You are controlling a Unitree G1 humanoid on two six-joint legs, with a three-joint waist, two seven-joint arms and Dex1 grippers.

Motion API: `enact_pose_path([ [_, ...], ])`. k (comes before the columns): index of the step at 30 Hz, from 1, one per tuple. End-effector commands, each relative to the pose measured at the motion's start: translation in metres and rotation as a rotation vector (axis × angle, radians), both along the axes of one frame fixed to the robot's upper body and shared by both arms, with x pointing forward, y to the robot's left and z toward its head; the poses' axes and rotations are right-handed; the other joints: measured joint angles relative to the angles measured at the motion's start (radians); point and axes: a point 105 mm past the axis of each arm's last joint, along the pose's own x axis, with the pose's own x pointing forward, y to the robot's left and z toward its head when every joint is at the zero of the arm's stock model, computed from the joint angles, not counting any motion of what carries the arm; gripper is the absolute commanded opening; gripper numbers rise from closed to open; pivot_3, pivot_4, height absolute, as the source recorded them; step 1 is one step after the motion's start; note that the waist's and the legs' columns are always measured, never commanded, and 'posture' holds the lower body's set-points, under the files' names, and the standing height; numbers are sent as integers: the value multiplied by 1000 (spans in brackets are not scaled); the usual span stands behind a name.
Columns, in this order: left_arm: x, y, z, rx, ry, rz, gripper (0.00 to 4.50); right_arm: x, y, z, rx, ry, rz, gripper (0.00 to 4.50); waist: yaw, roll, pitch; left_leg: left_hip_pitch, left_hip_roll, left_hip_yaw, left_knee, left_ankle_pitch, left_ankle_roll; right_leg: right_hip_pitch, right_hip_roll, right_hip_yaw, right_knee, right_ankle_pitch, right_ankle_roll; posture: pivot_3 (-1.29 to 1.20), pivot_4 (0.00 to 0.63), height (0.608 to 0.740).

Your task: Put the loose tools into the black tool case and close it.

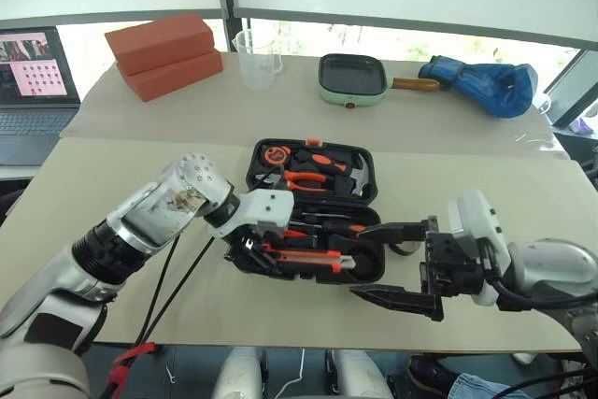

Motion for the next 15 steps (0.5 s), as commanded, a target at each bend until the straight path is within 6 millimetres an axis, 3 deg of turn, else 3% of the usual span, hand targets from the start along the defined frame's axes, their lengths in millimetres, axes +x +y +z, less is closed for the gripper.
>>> enact_pose_path([
  [1, 10, 5, -7, 78, -59, 20, 1754, -6, 2, 8, 2, -41, -11, 4500, 3, 0, 0, 0, 0, 0, 0, 0, 0, 0, 0, 0, 0, 0, 0, 0, 150, 740],
  [6, 14, 23, -12, 143, -72, 9, 1754, -7, 2, 7, 3, -42, -27, 4500, 2, 0, 0, 2, 0, -1, 1, 0, 0, 2, 0, 0, 0, 0, 1, 0, 150, 740],
  [12, 14, 26, -14, 152, -53, 44, 1754, -6, 3, 8, 7, -50, -30, 4500, -4, 0, 0, 6, 0, 0, 0, 0, 0, 4, 1, 2, 2, 0, 0, 0, 150, 740],
  [15, 18, 22, -3, 89, -15, 122, 1754, -5, 2, 8, 6, -52, -29, 4500, -4, 0, 0, 7, 0, 0, 0, 0, 0, 4, 1, 3, 3, 0, 0, 0, 150, 740],
])
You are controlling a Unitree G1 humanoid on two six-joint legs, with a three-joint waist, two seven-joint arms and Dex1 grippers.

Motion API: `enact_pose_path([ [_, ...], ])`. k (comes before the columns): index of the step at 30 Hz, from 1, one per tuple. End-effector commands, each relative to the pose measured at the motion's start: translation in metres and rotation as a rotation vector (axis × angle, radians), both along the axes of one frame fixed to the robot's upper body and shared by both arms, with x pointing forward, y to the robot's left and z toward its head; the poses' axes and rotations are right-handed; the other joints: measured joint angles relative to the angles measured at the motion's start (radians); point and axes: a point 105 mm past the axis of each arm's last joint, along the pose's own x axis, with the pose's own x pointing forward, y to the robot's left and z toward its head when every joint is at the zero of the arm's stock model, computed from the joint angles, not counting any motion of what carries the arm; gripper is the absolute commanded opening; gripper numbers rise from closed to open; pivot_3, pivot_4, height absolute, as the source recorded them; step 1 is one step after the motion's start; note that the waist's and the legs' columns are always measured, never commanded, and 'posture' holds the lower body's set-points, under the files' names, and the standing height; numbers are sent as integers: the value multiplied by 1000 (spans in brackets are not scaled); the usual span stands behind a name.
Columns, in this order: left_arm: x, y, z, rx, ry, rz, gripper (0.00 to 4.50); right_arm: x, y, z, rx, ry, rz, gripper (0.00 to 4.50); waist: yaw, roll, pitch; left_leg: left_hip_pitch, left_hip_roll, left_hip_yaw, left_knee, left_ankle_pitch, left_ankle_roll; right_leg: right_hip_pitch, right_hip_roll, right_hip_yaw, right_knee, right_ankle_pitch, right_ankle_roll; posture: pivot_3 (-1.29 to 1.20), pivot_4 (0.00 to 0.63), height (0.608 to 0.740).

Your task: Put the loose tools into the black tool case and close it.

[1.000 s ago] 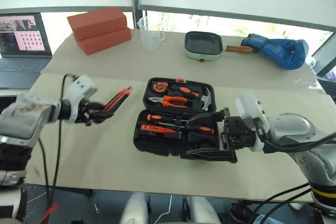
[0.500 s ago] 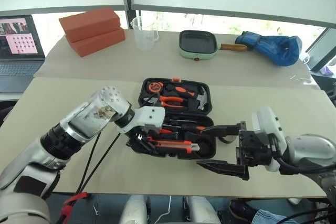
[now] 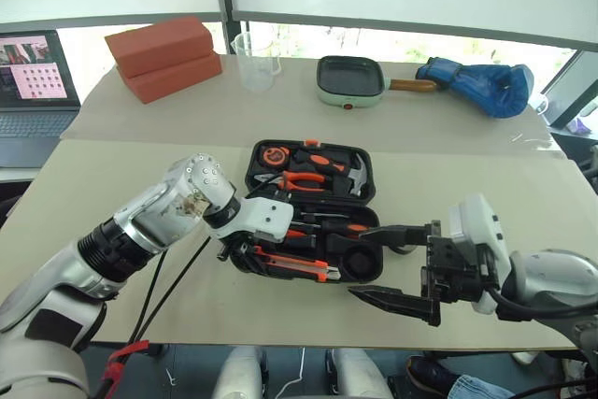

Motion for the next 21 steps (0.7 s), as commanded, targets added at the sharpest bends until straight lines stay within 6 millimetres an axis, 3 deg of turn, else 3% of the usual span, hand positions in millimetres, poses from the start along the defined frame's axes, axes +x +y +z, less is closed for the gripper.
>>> enact_pose_path([
  [1, 8, 10, 5, -12, 43, 147, 1754, -2, 2, 8, 4, -50, 16, 4500, 0, 0, 0, 0, 0, 0, 0, 0, 0, 0, 0, 0, 0, 0, 0, 0, 150, 740],
  [7, 7, 11, 30, -75, 62, 171, 1754, 0, -1, 8, 1, -51, 17, 4500, 1, 0, 0, -3, 0, 0, 1, 0, 0, -3, 0, 0, 1, 0, 0, 0, 150, 740],
  [21, 16, -8, -8, -14, -41, 57, 1754, 2, -3, 5, 10, -50, 13, 4500, 10, 0, 0, -3, -1, 0, 2, 0, 0, -1, -1, 0, 0, 0, 1, 0, 150, 740],
])
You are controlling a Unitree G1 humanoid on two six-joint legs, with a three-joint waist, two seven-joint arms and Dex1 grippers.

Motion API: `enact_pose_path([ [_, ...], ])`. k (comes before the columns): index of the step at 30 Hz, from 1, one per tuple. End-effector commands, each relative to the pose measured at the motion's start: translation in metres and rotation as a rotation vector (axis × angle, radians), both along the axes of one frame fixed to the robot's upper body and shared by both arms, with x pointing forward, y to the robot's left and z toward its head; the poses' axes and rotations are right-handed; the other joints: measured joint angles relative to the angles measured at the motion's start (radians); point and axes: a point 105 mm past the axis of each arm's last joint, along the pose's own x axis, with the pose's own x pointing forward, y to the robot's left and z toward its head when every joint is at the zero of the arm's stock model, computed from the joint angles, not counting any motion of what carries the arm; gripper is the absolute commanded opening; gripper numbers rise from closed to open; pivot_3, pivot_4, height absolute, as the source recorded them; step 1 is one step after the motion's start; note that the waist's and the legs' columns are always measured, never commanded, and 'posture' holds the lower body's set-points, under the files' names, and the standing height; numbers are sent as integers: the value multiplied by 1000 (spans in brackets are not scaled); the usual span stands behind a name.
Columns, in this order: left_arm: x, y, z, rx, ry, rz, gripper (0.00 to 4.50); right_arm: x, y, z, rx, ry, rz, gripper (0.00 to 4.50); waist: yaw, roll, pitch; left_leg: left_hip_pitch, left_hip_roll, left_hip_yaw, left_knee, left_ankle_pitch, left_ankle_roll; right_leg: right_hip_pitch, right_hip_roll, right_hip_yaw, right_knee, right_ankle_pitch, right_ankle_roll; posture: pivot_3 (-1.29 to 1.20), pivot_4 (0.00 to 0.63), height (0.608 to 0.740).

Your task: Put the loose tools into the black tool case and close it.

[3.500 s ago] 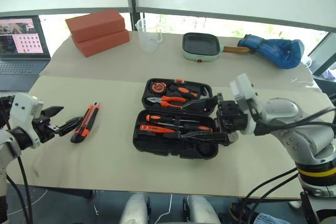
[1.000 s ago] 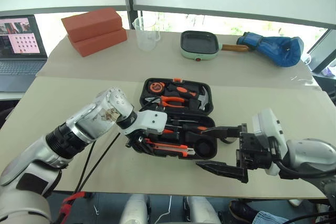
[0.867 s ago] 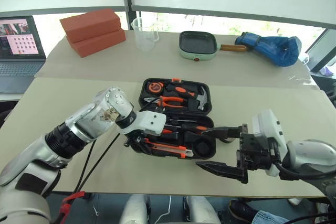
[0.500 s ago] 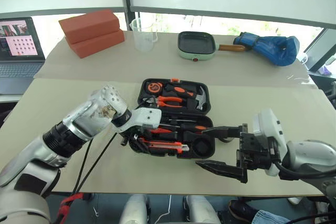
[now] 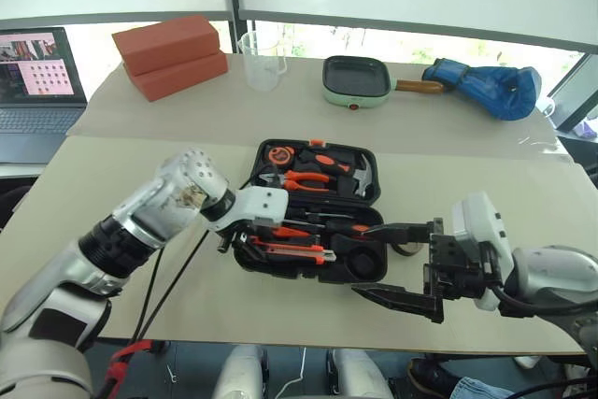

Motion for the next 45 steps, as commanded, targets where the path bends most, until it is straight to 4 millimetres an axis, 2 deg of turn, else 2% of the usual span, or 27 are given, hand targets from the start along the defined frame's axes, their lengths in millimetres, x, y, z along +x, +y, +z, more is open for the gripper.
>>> enact_pose_path([
  [1, 4, -5, -6, 14, -24, -9, 1754, -1, 1, 5, 22, -34, 3, 4500, 2, 0, 0, 0, 0, 0, 0, 0, 0, 0, 0, 0, 0, 0, 0, 0, 150, 740],
  [5, 4, -1, -12, 38, -19, -8, 1754, -3, 1, 4, 22, -34, -2, 4500, 6, 0, 0, 0, 0, 0, 1, 0, 0, 1, 0, 0, 0, 0, 0, 0, 150, 740],
  [7, -1, 1, -8, 26, 12, -16, 2746, -4, 1, 3, 20, -32, -4, 4500, 5, 0, 0, 1, 0, 0, 2, 0, 0, 2, 0, 0, 0, 0, 1, 0, 150, 740],
  [8, -4, 2, -4, 17, 24, -17, 2921, -4, 1, 2, 19, -31, -5, 4500, 3, 0, 0, 1, 0, 0, 2, 0, 0, 1, 0, 0, 1, 0, 1, 0, 150, 740],
  [12, -11, 4, 22, -59, 78, -6, 4351, -6, 1, -1, 16, -20, 0, 4500, -8, 1, 0, 0, 0, 0, 1, 0, 1, 0, 1, 2, 1, 0, 0, 0, 150, 740],
  [16, -11, 5, 47, -141, 95, 22, 4469, -5, 1, -3, 18, -16, 4, 4500, -6, 0, 0, -1, 0, 0, 2, 0, 1, -1, 1, 1, 1, 0, 1, 0, 150, 740],
  [19, -2, 13, 48, -140, 59, 54, 4469, -3, 1, -4, 17, -18, 11, 4500, -5, 1, 0, -2, 0, 0, 2, 0, 1, -1, 1, 1, 1, 0, 1, 0, 150, 740],
  [20, 2, 16, 43, -130, 31, 59, 3926, -3, 1, -4, 15, -19, 13, 4500, -4, 1, 0, -1, 0, 0, 2, 0, 1, -1, 1, 1, 1, 0, 1, 0, 150, 740],
  [21, 5, 18, 39, -120, 20, 63, 3761, -2, 1, -4, 15, -20, 15, 4500, -3, 1, 0, -1, 0, 0, 2, 0, 1, -1, 0, 1, 1, 0, 1, 0, 150, 740],
  [24, 4, 17, 29, -110, 27, 42, 2633, -1, 0, -3, 12, -23, 19, 4500, -2, 1, 0, -1, 0, 0, 2, 0, 1, -1, 0, 1, 1, 0, 1, 0, 150, 740],
  [31, -1, 2, 16, -120, 40, -14, 54, 0, -1, -3, 5, -24, 19, 4500, 0, 0, 0, -3, 0, 0, 4, -1, 1, -1, 0, 1, 0, 0, 1, 0, 150, 740],
  [45, -6, 3, -6, -22, 2, -102, 22, 0, -2, -4, 12, -17, 0, 4500, -2, 1, 0, -3, 0, 0, 4, -1, 1, -1, 1, 1, 1, 0, 1, 0, 150, 740],
])
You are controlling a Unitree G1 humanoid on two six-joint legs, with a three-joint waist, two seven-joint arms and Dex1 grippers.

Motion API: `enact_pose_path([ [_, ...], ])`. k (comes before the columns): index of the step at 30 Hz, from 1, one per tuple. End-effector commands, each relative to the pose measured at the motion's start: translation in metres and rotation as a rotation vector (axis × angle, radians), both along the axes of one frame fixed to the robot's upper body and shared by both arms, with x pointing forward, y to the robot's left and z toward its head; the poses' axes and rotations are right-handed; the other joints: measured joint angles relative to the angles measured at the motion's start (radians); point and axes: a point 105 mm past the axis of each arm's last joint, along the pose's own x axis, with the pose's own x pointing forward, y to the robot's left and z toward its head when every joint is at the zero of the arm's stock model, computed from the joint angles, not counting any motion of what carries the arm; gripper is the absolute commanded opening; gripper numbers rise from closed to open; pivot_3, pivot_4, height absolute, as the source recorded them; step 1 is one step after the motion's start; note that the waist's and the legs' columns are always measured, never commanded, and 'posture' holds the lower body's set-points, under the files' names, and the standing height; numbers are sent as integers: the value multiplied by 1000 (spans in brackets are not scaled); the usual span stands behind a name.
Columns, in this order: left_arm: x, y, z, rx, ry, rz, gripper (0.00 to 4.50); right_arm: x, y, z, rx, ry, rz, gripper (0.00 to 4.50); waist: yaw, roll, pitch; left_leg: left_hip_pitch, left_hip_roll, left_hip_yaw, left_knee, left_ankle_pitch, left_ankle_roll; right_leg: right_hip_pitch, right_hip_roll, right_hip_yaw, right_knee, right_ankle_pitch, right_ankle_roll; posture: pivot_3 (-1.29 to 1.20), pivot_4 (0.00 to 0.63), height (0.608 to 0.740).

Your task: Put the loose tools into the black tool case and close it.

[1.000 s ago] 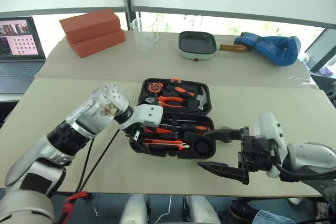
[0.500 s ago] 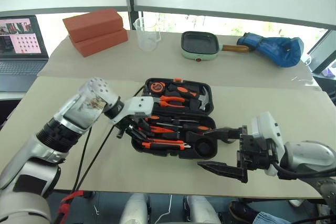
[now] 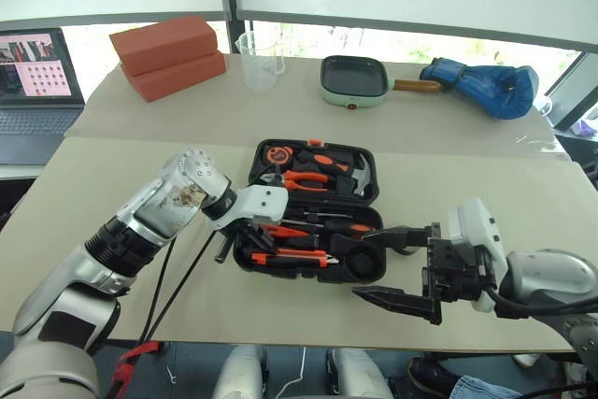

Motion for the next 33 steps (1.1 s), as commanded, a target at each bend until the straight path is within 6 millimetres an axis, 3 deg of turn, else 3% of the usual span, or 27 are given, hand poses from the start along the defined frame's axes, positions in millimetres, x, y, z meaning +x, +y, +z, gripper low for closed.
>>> enact_pose_path([
  [1, -7, 0, -13, 49, -9, -57, 22, -2, 1, 7, 13, -39, 2, 4500, -1, 0, 0, 0, 0, 0, 0, 0, 0, 0, 0, 0, 0, 0, 0, 0, 150, 740],
  [6, -12, -3, -18, 50, -13, -85, 22, -2, 1, 6, 13, -36, -2, 4500, -4, 0, 0, 1, 0, 0, 0, 0, 0, 1, 0, 0, 0, 0, 0, 0, 150, 740],
  [9, -6, -8, -9, 11, -15, -53, 22, -2, 1, 6, 13, -34, -2, 4500, -4, 0, 0, 1, 0, 0, 0, 0, 0, 1, 0, 0, 0, 0, 0, 0, 150, 740],
  [16, -1, -14, 36, -131, 36, -14, 22, -2, 0, 6, 6, -29, -1, 4500, 0, 0, 0, -1, 0, 0, 1, 0, 0, 0, 0, 0, 0, 0, 0, 0, 150, 740],
  [30, -9, -12, -16, 12, -38, -113, 22, -3, 0, 6, 2, -27, -7, 4500, 3, 0, 0, -1, 0, 0, 2, 0, 1, 1, 0, 0, 0, 0, 1, 0, 150, 740],
  [33, -1, -9, -32, 65, -140, -138, 22, -4, 0, 7, 4, -29, -9, 4500, 5, 1, -2, 0, 0, 0, 2, 0, 1, 2, 0, 0, 0, 0, 1, 0, 150, 740],
])
